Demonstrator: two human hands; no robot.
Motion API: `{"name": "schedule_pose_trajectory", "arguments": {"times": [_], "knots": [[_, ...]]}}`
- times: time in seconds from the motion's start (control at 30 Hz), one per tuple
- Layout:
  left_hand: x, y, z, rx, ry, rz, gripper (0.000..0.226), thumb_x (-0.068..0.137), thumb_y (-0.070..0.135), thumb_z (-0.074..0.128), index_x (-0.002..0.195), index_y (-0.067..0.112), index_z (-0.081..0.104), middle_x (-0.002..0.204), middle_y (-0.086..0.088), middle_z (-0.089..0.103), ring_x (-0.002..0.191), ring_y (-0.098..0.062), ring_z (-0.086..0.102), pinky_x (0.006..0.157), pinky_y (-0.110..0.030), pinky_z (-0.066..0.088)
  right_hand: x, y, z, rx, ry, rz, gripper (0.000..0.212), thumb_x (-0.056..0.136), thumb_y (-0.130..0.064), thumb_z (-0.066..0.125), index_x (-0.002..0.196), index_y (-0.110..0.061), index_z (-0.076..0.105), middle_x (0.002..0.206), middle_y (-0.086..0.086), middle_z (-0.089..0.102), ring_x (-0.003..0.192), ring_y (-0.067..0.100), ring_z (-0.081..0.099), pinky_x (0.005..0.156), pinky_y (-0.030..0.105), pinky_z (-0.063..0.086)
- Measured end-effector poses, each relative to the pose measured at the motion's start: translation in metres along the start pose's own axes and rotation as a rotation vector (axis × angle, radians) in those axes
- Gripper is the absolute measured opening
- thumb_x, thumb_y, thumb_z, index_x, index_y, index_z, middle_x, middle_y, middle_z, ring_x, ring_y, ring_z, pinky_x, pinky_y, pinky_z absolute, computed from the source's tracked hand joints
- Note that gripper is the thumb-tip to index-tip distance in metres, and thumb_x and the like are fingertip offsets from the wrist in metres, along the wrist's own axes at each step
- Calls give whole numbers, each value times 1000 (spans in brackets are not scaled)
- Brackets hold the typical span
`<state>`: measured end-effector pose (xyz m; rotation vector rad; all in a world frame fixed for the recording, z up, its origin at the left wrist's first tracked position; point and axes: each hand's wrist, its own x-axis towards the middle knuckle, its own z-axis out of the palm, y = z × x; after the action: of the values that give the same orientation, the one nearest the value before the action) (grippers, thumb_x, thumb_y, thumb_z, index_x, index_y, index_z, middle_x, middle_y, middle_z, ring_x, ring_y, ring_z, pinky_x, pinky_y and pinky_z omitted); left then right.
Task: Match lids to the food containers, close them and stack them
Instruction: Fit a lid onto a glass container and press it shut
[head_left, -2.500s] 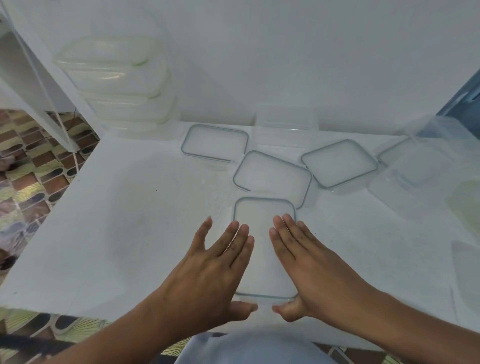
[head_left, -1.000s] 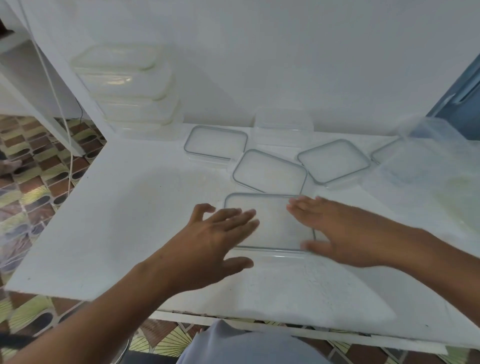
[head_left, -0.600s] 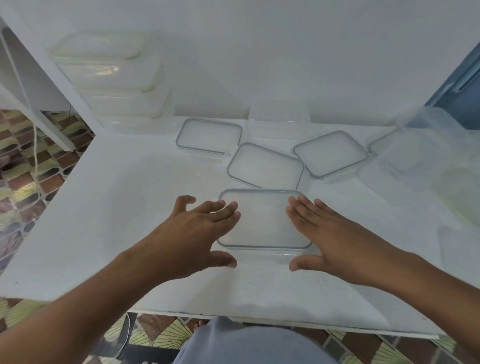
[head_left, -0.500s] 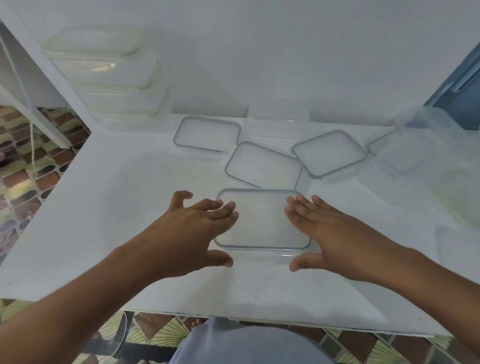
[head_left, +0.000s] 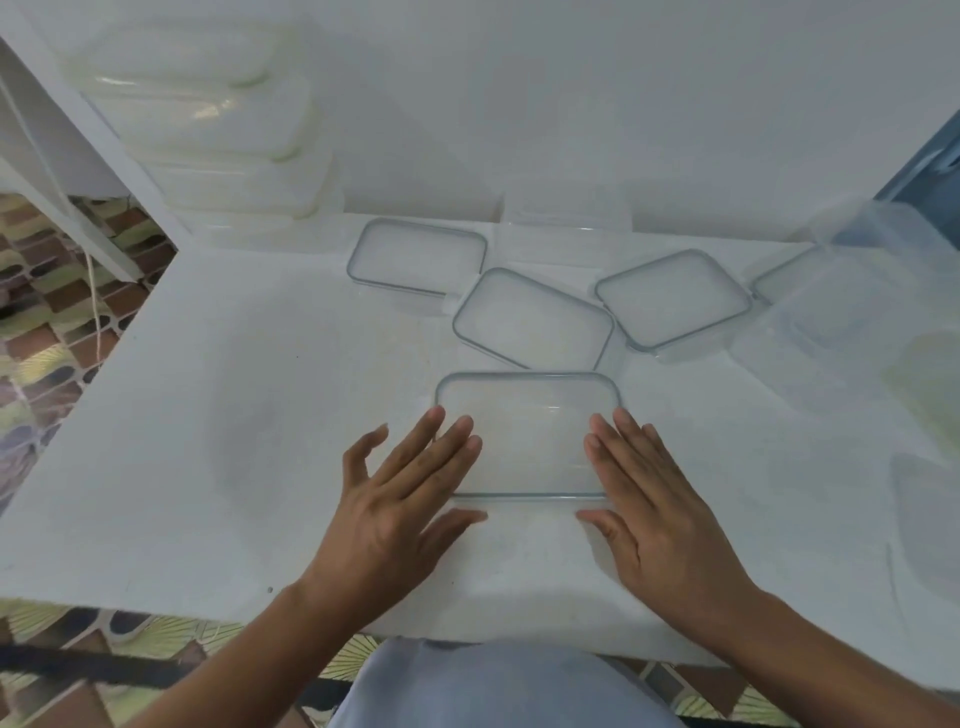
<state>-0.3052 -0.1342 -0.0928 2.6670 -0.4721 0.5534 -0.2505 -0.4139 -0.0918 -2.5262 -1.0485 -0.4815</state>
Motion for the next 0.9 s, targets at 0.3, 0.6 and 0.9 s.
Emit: {"name": "schedule_pose_trajectory", "arguments": {"times": [0.3,0.6,0.9], "knots": [[2,0,-9,-73,-25,1,56,93,47,70,140,16,63,153,3,51,149,-20,40,102,-52,42,1,12,3,116,-2,-44,53,101,-30,56,142,2,49,154,14,44,147,31,35,116,51,35],[-8,22,-37,-83,-43,119,49,75,28,67,121,16,76,141,6,64,115,-20,64,88,-47,35,23,50,-11,261,-90,-127,43,100,-19,57,141,-5,54,151,3,50,145,22,40,119,43,33],[0,52,-33,-162,-66,201,37,73,19,72,110,24,79,131,14,69,96,-12,62,82,-46,38,48,54,-10,110,5,-65,38,94,-2,59,130,-11,67,145,2,56,143,20,43,112,40,41]]}}
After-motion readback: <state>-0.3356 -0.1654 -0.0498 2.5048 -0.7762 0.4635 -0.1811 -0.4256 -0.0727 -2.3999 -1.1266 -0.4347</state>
